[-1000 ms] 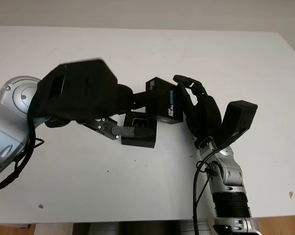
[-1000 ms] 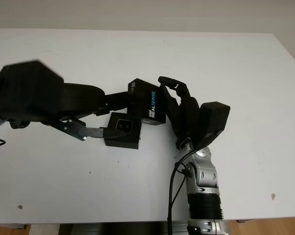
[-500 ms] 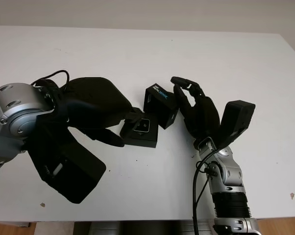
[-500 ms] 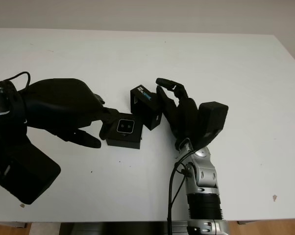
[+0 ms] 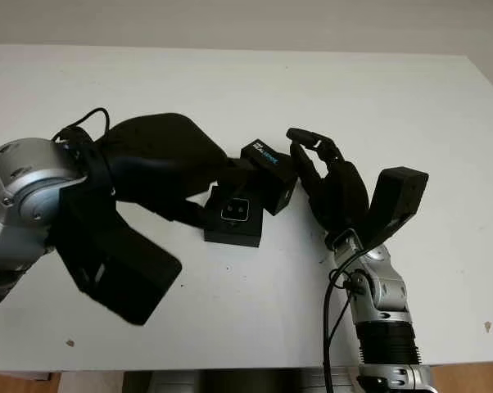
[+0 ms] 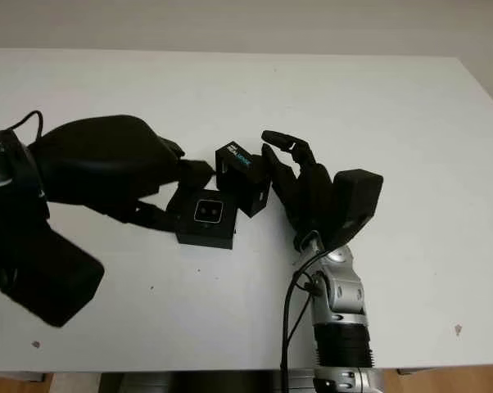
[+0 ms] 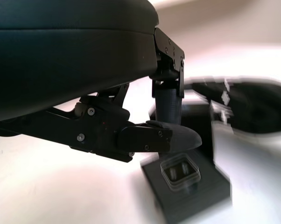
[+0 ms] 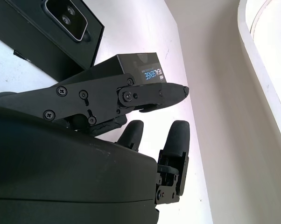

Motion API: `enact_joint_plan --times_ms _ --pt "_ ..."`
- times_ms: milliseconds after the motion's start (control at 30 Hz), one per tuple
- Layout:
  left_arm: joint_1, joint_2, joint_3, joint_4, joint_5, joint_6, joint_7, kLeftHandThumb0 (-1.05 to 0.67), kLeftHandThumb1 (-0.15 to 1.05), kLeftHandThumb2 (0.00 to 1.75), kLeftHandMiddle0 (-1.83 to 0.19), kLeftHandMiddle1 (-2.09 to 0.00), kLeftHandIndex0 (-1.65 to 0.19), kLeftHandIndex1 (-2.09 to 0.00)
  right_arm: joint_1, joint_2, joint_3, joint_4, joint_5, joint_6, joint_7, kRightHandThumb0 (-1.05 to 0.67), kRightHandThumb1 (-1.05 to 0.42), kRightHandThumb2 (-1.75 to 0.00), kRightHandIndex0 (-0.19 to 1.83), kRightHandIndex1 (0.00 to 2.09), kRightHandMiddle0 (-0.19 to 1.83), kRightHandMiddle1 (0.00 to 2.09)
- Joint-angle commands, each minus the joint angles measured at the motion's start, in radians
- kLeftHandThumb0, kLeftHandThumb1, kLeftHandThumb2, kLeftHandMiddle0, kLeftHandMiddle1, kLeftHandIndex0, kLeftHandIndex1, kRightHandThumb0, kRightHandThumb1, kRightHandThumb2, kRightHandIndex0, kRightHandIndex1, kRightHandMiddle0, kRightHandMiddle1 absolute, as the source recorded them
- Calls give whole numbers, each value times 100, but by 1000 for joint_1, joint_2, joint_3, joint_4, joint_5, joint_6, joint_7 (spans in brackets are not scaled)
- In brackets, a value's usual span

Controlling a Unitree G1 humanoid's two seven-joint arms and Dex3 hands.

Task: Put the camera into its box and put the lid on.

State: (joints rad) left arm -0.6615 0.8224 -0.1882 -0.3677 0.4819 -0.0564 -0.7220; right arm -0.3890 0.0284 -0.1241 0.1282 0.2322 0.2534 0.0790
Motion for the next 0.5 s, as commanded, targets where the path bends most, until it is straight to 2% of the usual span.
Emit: enact_joint_plan --times_ms 0,67,133,333,467 --pt "-1 -34 13 35 27 19 43 -60 105 41 -15 -173 5 -150 5 -4 5 -22 2 2 1 -40 -105 -19 7 118 -1 139" --pt "-6 -71 18 64 45 43 88 -60 105 40 -6 -156 12 -133 6 -6 5 -26 0 6 -1 -40 -105 -19 7 118 -1 139" --pt "-5 -95 24 85 48 52 119 -59 105 37 -5 -140 13 -121 5 -7 3 -29 3 10 -1 -40 -105 -19 7 118 -1 139" --pt "2 -142 29 126 43 55 173 -62 105 36 0 -146 16 -119 -17 -13 0 -9 8 -7 18 -40 -105 -19 7 118 -1 138" --pt "-3 -174 20 157 63 61 214 -63 105 42 3 -131 18 -112 -42 -13 6 0 5 -13 27 -38 -105 -21 6 120 -2 143"
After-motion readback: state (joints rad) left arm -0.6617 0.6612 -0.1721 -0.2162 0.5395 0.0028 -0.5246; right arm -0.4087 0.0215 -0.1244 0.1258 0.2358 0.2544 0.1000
